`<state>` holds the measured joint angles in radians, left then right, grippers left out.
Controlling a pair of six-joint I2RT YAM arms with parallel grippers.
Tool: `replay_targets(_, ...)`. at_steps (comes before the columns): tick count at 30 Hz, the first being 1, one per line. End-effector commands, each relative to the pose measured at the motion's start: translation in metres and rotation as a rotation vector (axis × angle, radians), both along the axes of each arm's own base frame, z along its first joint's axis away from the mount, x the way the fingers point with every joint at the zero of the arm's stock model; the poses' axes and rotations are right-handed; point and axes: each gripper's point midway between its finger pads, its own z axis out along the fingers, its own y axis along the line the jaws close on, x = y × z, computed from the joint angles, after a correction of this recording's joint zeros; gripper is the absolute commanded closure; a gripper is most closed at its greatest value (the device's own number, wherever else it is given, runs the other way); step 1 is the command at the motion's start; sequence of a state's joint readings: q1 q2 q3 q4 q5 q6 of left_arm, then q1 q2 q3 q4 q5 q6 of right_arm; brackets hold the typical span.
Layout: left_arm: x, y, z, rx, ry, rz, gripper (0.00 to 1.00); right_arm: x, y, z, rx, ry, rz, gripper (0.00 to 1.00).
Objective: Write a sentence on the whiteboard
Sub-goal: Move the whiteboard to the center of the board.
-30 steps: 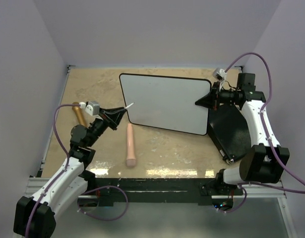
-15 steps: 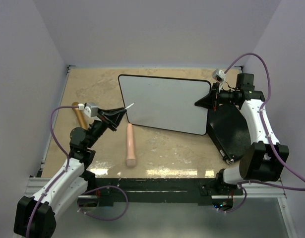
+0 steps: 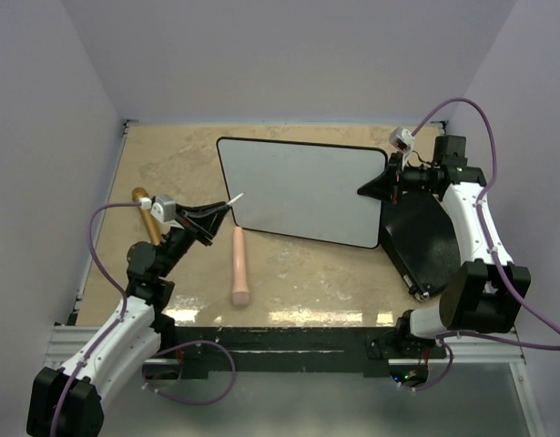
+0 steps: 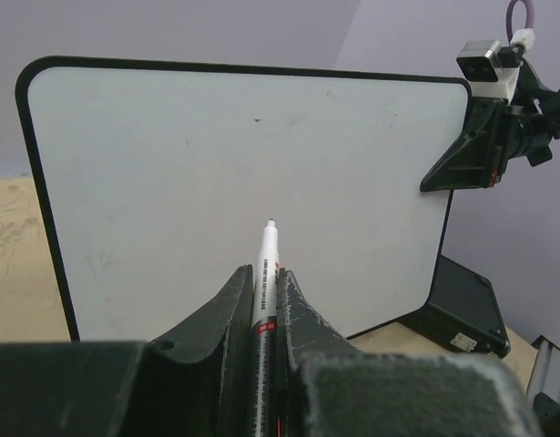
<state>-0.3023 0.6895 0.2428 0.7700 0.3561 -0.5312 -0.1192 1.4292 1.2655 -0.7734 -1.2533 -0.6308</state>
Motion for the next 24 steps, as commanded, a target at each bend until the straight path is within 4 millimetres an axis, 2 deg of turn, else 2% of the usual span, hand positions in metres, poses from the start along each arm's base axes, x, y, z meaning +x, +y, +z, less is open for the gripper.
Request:
replay_targets(1, -0.002, 0.009, 0.016, -0.045, -0.072, 0.032, 1.00, 0.003, -0.007, -0.009, -0.066, -0.033, -0.025, 1.00)
replay_targets(5, -0.003, 0.013, 0.020, -0.072, -0.087, 0.040, 1.00, 0.003, -0.007, -0.010, -0.061, -0.028, -0.023, 1.00)
replay_targets(12, -0.001, 0.024, 0.013, -0.117, -0.079, 0.083, 1.00, 0.001, -0.005, -0.009, -0.051, -0.029, -0.013, 1.00)
replay_targets(22, 0.017, 0.040, 0.013, -0.139, -0.071, 0.154, 1.00, -0.001, -0.005, -0.007, -0.043, -0.033, -0.008, 1.00)
replay_targets(24, 0.021, 0.037, 0.012, -0.129, -0.072, 0.136, 1.00, -0.001, -0.005, -0.007, -0.042, -0.034, -0.005, 1.00)
